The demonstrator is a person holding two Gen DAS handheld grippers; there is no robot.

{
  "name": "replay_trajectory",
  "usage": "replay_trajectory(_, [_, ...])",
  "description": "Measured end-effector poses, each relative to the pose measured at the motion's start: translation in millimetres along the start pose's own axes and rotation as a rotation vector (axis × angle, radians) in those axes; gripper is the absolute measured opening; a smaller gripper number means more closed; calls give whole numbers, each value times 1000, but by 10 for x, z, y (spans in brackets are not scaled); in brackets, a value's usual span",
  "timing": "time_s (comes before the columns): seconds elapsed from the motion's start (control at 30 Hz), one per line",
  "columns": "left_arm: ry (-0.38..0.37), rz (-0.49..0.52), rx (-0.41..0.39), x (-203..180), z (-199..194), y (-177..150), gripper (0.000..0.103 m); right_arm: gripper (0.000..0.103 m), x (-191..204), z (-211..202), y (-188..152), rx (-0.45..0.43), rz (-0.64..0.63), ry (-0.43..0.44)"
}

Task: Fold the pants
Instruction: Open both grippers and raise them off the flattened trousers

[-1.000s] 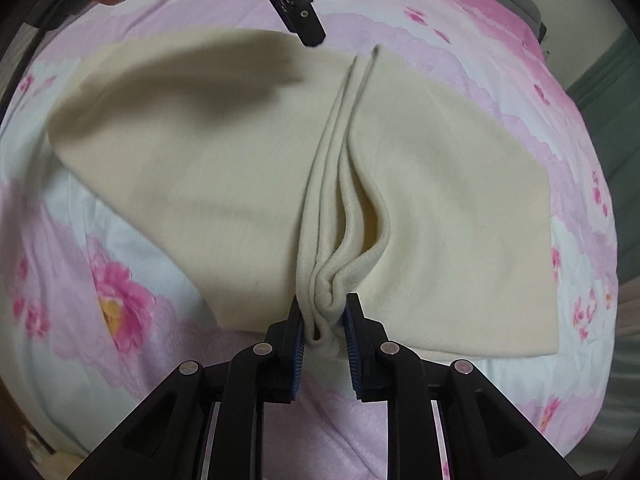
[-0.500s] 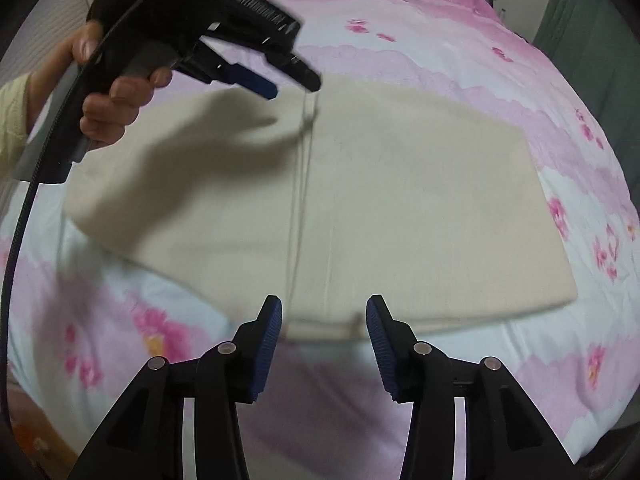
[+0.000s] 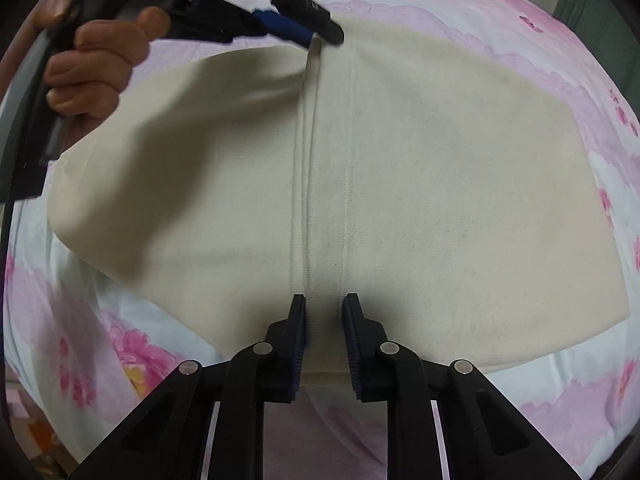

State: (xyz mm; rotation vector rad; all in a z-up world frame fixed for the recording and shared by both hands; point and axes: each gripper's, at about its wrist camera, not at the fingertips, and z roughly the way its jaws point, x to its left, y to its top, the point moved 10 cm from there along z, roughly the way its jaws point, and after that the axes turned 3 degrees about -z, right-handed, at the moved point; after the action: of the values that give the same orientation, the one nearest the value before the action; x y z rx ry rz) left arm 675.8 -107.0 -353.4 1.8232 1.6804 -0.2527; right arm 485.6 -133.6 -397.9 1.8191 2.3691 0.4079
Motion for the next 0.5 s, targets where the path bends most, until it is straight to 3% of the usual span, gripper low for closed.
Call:
replay_trajectory(0.07, [55, 2, -46, 98, -46, 144, 2, 15, 49, -15, 14, -5, -6, 12])
replay_trajectory(0.13, [95, -11, 1, 216, 9, 184, 2, 12, 147, -5, 16, 5, 3, 66])
replay_trajectory(0.23, [175, 126, 1, 147, -159, 112, 3, 10, 369, 15, -2, 36, -40, 128])
replay_trajectory(0.3, [247, 239, -14, 109, -378, -2, 13, 12, 454, -58, -45, 50, -32, 142])
replay_trajectory(0.33, [276, 280, -19, 101, -498, -71, 16, 22, 456, -109, -48, 45, -29, 136])
replay_trajectory(0.37, [300, 318, -26, 86, -632, -162, 23, 40, 444, -194, -60, 39, -20, 121])
replay_trajectory(0.4, [318, 340, -35, 76, -761, -248, 30, 48, 436, -286, -87, 29, -9, 108])
replay_trajectory(0.43, [328, 348, -46, 118, -905, -320, 34, 53, 423, -387, -90, 8, -3, 98])
replay_trajectory(0.5, [334, 337, -77, 137, -1207, -527, 49, 53, 323, -542, -59, -21, -9, 62])
